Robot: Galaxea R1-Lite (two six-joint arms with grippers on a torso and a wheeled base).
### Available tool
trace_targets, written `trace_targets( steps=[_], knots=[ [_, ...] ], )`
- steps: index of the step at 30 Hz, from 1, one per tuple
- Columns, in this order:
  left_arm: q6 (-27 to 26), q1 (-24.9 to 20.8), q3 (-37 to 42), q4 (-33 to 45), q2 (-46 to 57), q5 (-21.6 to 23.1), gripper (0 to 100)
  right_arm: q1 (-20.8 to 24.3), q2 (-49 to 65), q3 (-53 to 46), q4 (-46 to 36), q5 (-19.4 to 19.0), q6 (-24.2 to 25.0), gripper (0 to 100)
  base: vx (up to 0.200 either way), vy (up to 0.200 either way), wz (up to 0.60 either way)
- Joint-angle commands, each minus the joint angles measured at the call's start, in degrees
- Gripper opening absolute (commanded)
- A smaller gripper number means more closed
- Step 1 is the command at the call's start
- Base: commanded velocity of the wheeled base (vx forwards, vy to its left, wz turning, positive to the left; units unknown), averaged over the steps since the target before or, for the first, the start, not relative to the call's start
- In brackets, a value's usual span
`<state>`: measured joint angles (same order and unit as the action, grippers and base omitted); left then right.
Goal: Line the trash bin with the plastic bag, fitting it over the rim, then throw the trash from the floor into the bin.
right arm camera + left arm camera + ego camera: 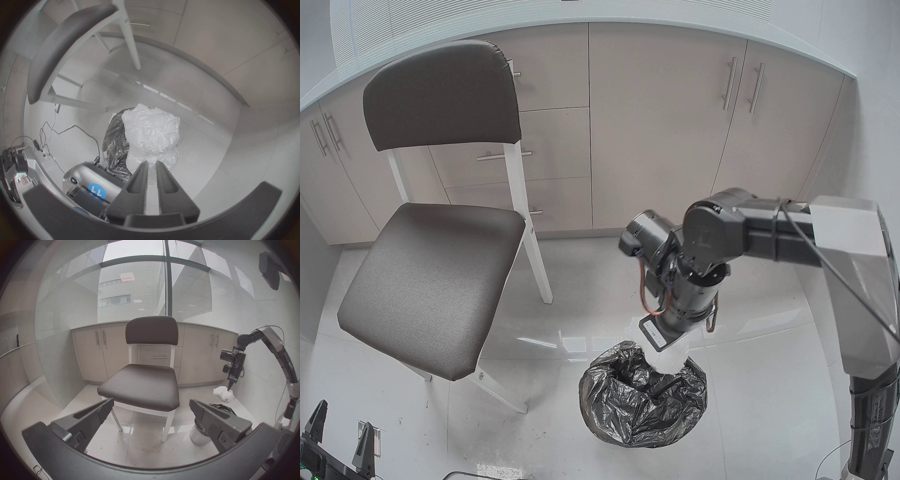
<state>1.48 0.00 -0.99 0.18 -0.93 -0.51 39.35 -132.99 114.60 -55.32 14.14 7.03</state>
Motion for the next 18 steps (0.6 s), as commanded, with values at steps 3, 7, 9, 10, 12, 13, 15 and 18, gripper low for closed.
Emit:
trace_targets(
  steps=[3,7,9,10,12,13,15,18],
  knots=[
    [0.0,0.0,0.8,0.0,0.8,0.0,100,4.7,-6.7,0.0,0.3,0.0,1.8,0,0.000,0.000,0.00],
    [0.0,0.0,0.8,0.0,0.8,0.0,100,5.1,-8.3,0.0,0.4,0.0,2.5,0,0.000,0.000,0.00],
    [0.0,0.0,0.8,0.0,0.8,0.0,100,5.1,-8.9,0.0,0.4,0.0,2.5,0,0.000,0.000,0.00],
    [0.0,0.0,0.8,0.0,0.8,0.0,100,5.1,-8.9,0.0,0.4,0.0,2.5,0,0.000,0.000,0.00],
    [0.0,0.0,0.8,0.0,0.8,0.0,100,5.1,-10.3,0.0,0.5,-0.1,2.5,0,0.000,0.000,0.00],
    [0.0,0.0,0.8,0.0,0.8,0.0,100,5.0,-10.5,0.0,0.7,-0.1,2.5,0,0.000,0.000,0.00],
    [0.0,0.0,0.8,0.0,0.8,0.0,100,4.9,-10.8,0.0,2.4,-0.1,2.4,0,0.000,0.000,0.00],
    [0.0,0.0,0.8,0.0,0.8,0.0,100,4.9,-11.1,0.0,4.2,-0.2,2.3,0,0.000,0.000,0.00]
  ],
)
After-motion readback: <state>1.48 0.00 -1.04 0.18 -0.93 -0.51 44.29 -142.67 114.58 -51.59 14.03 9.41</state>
